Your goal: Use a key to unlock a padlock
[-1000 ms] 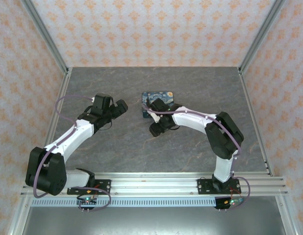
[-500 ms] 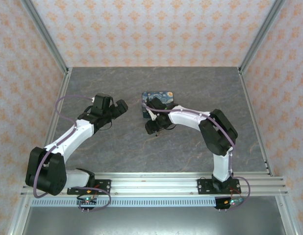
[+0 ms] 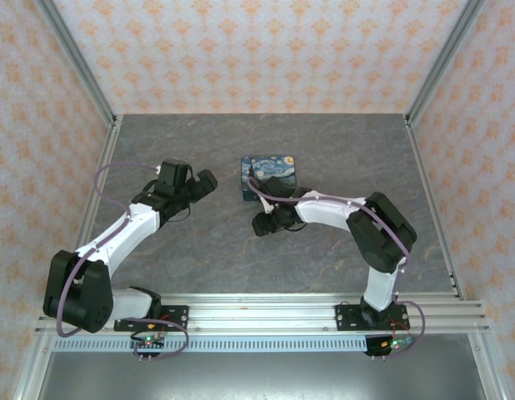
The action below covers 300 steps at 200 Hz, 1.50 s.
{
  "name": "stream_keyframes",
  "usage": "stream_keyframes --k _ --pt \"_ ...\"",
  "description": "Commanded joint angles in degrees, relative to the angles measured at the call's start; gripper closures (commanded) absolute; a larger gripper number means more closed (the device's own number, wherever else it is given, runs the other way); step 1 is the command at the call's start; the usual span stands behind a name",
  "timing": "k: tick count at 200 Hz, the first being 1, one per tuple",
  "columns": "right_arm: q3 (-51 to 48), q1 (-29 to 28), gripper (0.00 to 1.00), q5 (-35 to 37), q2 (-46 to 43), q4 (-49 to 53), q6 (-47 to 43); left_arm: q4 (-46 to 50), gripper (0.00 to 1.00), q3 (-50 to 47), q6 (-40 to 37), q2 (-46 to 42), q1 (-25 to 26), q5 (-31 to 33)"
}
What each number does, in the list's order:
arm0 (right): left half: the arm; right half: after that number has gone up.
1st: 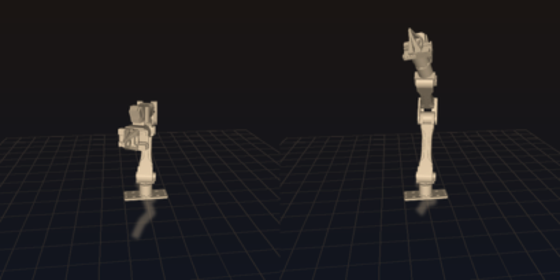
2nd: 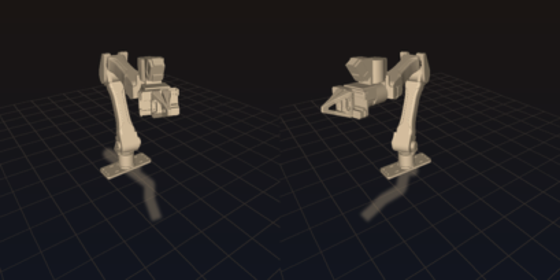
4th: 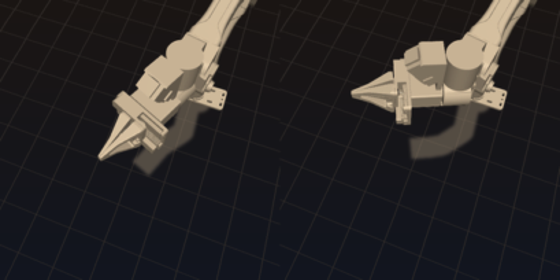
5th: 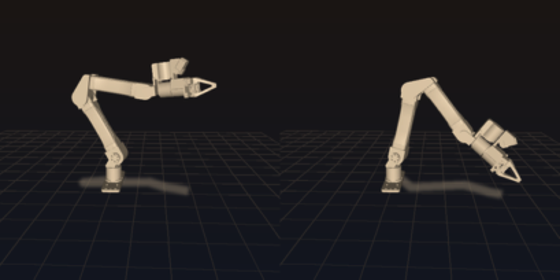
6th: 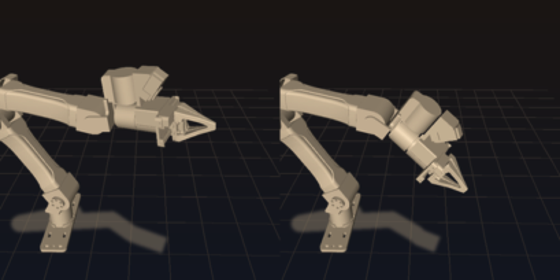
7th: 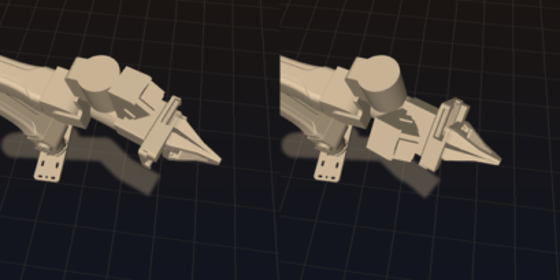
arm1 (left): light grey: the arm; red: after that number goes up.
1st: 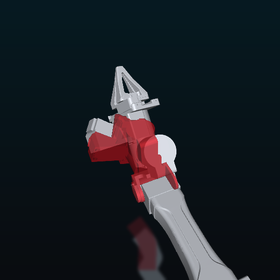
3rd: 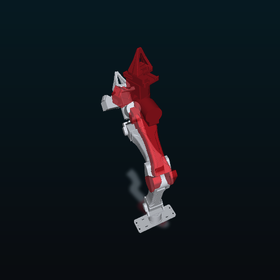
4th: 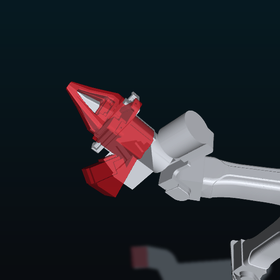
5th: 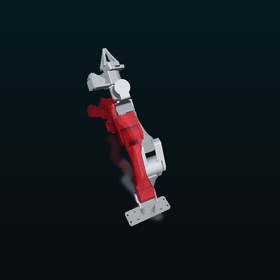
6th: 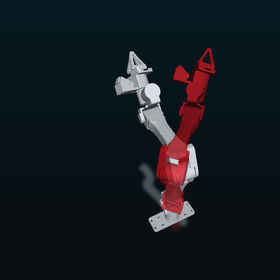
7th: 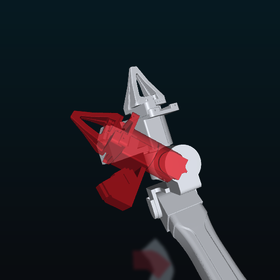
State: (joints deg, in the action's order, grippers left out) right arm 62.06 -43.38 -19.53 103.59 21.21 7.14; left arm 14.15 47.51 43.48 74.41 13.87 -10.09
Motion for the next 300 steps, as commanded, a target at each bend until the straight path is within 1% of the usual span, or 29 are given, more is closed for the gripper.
stream_keyframes --k 1,29,47,71,97,140,176,253,300 --pt "-3.26 -1.80 0.43 -1.60 -2.72 1.21 2.96 0.11 0.00 0.31 0.46 -0.88 -0.42 0.51" --pt "-4.76 -4.85 0.43 -2.06 -4.95 1.56 4.19 0.03 0.00 0.49 0.54 -0.62 -0.42 0.59" --pt "-4.92 -6.23 0.42 1.61 -6.99 2.72 4.75 0.08 0.00 0.66 0.55 -0.39 -0.42 0.43" --pt "-3.76 -6.26 0.41 8.17 -9.30 5.18 3.94 0.31 0.00 0.88 0.17 -0.40 -0.42 0.42" --pt "1.38 -6.27 0.40 14.21 -6.84 11.11 -1.37 0.61 0.00 1.08 -0.11 -0.49 -0.42 0.49" --pt "6.99 -6.28 0.41 17.45 0.28 16.09 -11.88 1.23 0.00 1.45 -0.41 -0.61 -0.43 0.64" --pt "9.52 -6.28 0.41 16.94 3.88 17.77 -15.60 1.28 0.00 1.79 -0.51 -0.61 -0.46 0.59" --pt "11.50 -6.07 0.45 16.53 7.51 16.36 -16.32 0.95 0.00 1.69 -0.42 -0.14 -0.54 0.30" --pt "11.68 -3.29 0.48 11.26 7.82 14.41 -14.73 0.62 0.00 1.67 -0.31 0.12 -0.47 0.13"
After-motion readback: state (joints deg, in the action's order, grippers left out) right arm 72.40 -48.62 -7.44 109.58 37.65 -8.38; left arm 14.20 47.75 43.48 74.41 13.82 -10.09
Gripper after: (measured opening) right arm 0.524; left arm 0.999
